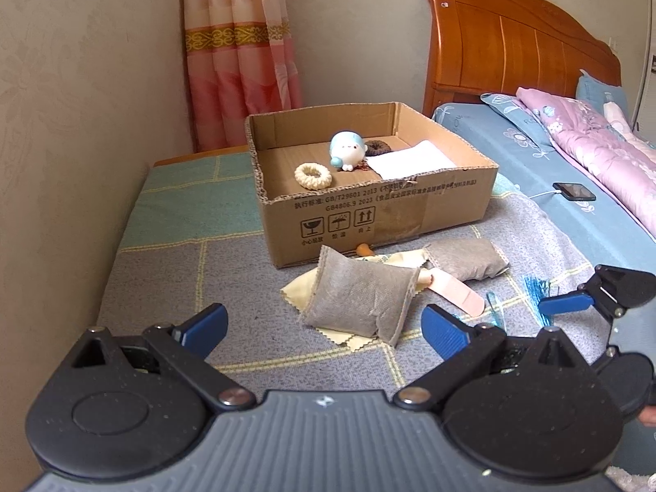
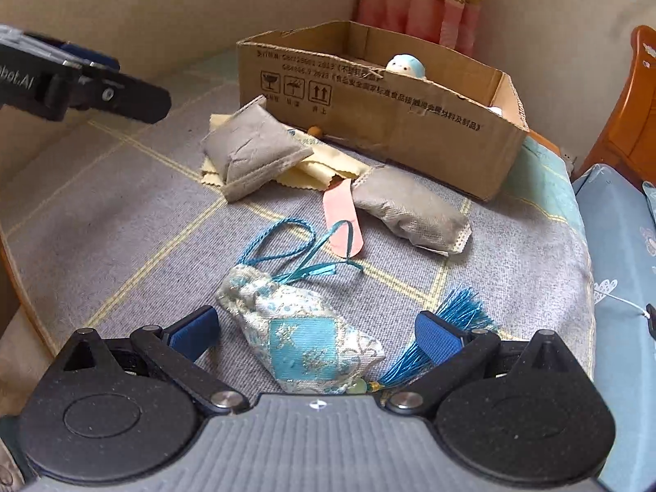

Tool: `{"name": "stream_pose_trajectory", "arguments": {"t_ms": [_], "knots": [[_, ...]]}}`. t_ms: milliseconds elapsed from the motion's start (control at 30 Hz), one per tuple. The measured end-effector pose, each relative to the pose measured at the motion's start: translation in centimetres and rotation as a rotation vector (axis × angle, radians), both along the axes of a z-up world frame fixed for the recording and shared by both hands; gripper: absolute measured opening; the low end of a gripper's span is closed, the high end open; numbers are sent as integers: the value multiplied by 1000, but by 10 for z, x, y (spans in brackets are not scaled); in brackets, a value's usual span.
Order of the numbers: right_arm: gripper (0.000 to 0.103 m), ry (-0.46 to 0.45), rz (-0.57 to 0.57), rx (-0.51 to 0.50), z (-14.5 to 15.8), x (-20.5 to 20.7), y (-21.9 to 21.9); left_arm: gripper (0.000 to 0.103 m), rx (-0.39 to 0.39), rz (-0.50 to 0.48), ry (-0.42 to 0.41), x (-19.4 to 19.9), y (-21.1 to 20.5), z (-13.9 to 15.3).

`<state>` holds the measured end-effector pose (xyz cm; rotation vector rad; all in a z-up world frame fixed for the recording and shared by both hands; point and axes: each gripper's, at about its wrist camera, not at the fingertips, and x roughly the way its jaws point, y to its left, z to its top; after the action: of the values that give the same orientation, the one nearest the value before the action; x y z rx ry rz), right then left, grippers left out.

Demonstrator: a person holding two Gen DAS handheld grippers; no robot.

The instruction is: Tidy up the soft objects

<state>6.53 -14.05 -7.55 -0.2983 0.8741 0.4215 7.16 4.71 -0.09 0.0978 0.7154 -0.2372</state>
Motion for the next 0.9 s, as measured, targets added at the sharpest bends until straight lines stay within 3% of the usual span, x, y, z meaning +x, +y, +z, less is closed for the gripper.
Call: {"name": "stream_pose_trajectory", "arguments": {"t_ms": [167, 600, 900], "knots": [[103, 31, -110, 31, -3, 14, -22, 100, -17, -33, 10, 6, -6, -6], [103, -5, -75, 71, -10, 9, -31, 100, 2, -129, 41, 44, -37, -44], [103, -26, -70, 83, -11, 6, -32, 83, 45, -140, 35, 60, -42, -56]]}}
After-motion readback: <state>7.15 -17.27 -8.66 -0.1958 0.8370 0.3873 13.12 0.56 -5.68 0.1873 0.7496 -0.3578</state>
